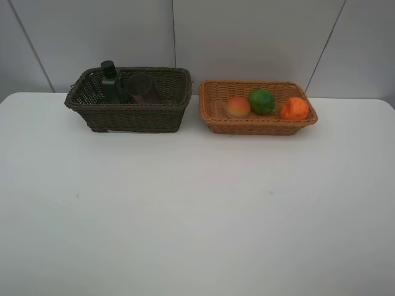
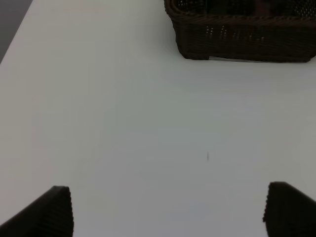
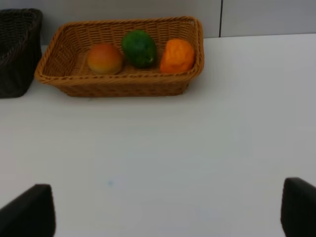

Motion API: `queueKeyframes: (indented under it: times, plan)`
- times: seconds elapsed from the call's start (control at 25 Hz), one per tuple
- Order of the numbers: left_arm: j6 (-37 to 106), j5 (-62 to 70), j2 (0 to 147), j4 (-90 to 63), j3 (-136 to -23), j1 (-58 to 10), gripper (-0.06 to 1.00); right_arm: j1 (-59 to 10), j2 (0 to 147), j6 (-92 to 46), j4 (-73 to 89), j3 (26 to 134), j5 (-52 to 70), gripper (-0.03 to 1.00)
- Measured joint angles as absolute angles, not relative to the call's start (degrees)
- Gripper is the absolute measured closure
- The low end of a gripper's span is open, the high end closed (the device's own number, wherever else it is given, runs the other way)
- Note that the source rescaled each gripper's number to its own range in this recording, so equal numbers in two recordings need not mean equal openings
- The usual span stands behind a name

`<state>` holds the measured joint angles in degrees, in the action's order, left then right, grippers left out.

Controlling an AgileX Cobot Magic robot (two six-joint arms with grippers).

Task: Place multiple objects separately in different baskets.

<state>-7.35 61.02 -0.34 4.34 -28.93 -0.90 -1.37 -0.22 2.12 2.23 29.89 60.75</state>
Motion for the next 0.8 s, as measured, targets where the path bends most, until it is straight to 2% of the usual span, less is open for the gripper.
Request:
queueKeyframes:
  times: [0.8]
  plan:
    - [-7.35,61.02,-0.34,4.34,-28.93,-0.90,-0.06,-1.37,-0.22,2.12,2.23,29.89,60.75,-0.03]
